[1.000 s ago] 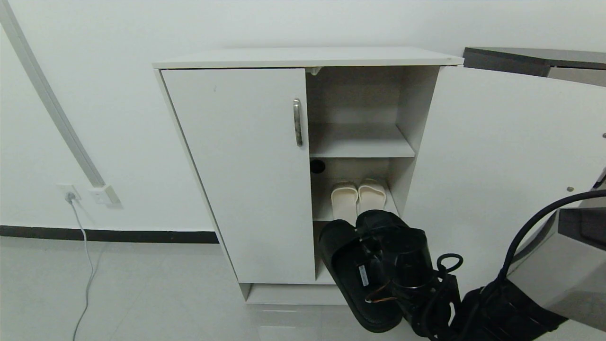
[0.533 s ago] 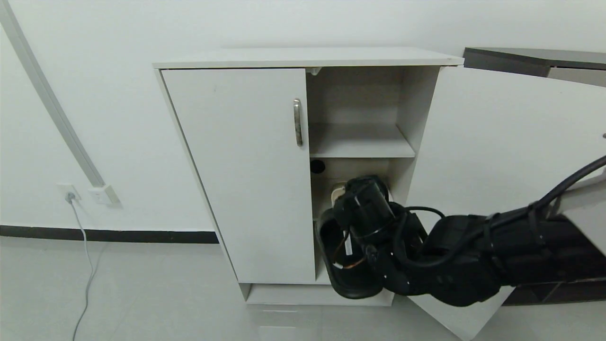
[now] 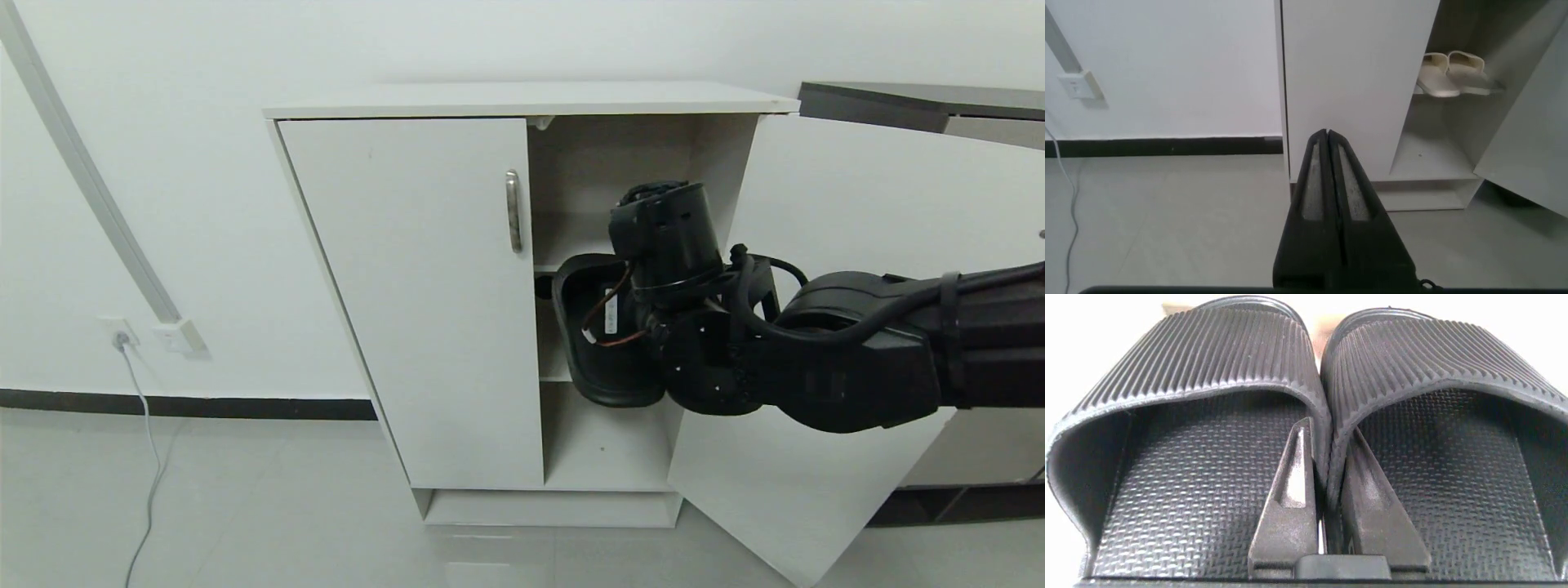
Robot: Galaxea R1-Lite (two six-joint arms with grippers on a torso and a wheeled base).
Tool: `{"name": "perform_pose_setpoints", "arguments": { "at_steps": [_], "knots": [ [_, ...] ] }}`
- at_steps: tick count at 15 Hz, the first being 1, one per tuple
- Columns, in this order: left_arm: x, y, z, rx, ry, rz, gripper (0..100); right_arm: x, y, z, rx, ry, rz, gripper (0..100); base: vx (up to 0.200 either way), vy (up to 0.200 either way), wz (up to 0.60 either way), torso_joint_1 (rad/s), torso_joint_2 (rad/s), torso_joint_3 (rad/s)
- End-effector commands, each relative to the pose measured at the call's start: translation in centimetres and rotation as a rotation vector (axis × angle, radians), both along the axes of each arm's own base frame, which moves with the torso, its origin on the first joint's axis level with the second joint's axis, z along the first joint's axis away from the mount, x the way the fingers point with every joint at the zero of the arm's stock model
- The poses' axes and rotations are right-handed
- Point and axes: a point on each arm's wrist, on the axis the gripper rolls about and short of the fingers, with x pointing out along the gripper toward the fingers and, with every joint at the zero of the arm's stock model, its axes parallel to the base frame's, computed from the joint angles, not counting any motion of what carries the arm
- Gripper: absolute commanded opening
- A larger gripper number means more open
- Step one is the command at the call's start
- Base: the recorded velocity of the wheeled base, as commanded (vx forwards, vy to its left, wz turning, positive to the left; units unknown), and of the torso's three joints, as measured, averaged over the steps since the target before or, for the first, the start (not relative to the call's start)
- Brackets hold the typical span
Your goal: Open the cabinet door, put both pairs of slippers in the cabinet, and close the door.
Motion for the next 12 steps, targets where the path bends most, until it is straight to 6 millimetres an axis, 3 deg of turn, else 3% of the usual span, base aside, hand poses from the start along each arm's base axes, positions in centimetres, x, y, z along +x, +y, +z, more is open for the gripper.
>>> {"name": "perform_pose_setpoints", "arguments": {
  "at_steps": [1,6,12],
  "knots": [
    [0.00,0.01,0.00,0.000,-0.001,0.002,0,-0.07,-0.41,0.32,0.005,-0.006,-0.004,0,0.000,0.000,0.00,0.000,0.00,0.000],
    [0.00,0.00,-0.01,0.000,0.001,0.000,0,-0.21,-0.41,0.28,0.004,-0.005,-0.002,0,0.000,0.000,0.00,0.000,0.00,0.000],
    [0.00,0.00,-0.01,0.001,0.001,-0.001,0,-0.24,-0.34,0.18,0.002,-0.003,-0.001,0,0.200,0.000,0.00,0.002,0.01,0.003]
  ]
}}
